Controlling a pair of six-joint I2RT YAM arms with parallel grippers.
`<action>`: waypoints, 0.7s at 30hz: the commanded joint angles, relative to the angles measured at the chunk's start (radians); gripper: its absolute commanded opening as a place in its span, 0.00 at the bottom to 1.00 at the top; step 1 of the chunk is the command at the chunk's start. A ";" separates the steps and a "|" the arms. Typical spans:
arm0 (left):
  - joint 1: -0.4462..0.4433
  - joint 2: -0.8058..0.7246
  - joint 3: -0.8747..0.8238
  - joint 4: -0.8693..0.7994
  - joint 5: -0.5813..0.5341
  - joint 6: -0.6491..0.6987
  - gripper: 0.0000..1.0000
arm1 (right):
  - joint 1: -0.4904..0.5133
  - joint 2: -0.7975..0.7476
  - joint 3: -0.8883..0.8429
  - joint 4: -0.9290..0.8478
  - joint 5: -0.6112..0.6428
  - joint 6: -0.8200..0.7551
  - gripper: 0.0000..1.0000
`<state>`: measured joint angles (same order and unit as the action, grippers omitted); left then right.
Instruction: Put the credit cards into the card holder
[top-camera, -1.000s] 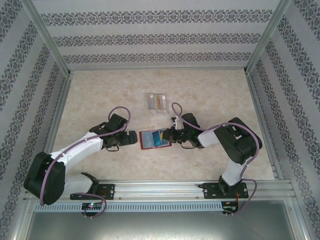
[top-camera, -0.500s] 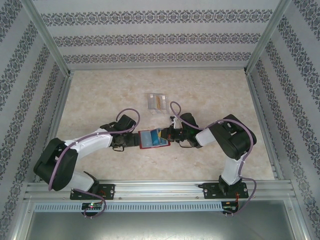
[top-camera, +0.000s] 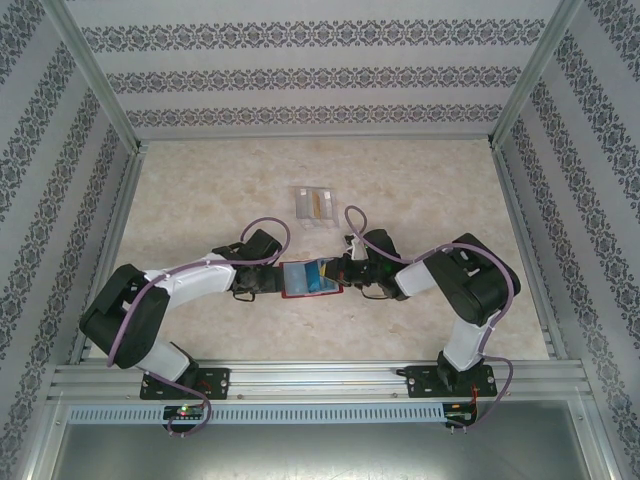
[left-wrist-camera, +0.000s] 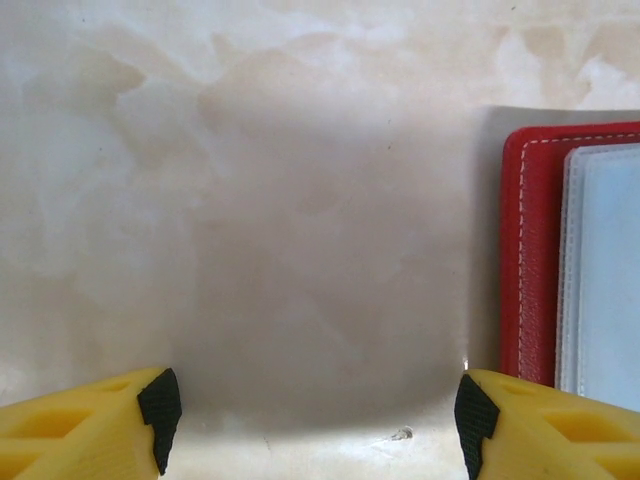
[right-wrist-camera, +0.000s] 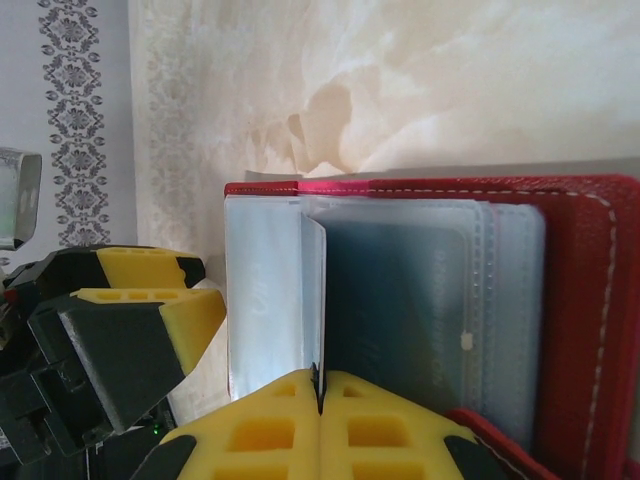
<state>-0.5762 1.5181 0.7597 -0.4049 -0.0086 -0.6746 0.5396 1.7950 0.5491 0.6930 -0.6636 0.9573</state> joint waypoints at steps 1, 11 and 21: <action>-0.014 0.027 0.025 0.033 0.004 0.003 0.74 | 0.022 -0.003 -0.012 -0.022 0.035 0.003 0.00; -0.018 0.057 0.011 0.064 0.027 0.002 0.64 | 0.070 0.025 0.027 0.006 0.038 0.051 0.00; -0.018 0.127 0.022 0.080 0.043 0.001 0.39 | 0.089 0.015 0.015 -0.001 0.056 0.061 0.00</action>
<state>-0.5758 1.5681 0.7914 -0.4484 -0.0669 -0.6731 0.6094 1.7966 0.5632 0.6933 -0.6327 1.0092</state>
